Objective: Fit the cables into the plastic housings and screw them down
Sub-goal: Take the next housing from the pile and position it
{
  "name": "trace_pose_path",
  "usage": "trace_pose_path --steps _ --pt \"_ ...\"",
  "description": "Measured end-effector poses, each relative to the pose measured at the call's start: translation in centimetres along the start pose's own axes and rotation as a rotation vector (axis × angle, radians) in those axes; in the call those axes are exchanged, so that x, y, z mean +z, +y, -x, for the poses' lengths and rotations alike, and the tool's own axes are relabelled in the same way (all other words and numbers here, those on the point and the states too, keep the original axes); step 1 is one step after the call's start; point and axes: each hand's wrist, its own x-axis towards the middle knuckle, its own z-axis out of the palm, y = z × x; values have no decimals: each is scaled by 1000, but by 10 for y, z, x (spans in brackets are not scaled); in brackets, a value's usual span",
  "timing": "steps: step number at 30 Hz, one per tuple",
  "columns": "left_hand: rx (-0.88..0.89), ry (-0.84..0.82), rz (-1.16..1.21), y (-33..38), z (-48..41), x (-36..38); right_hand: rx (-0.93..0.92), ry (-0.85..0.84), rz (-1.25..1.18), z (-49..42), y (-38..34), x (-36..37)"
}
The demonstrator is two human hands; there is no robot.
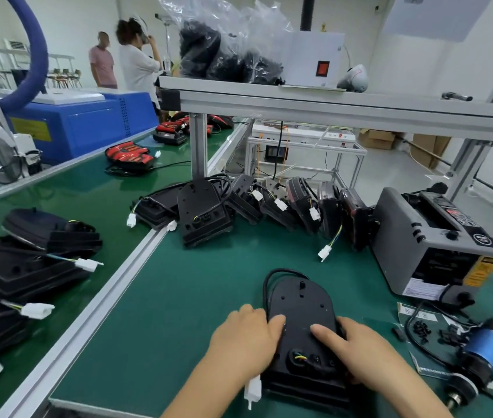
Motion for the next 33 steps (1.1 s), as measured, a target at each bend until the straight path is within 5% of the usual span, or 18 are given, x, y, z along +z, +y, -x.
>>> trace_pose_path --steps 5,11,21,33 --pt "-20 -114 523 -1 11 2 -20 -5 4 -1 0 3" --pt "-55 -39 1162 5 26 8 -55 45 -156 -9 -4 -2" --pt "-96 -141 1211 -12 22 13 -71 15 -260 -21 -9 0" --pt "-59 112 1374 -9 20 10 4 154 -509 -5 8 2"
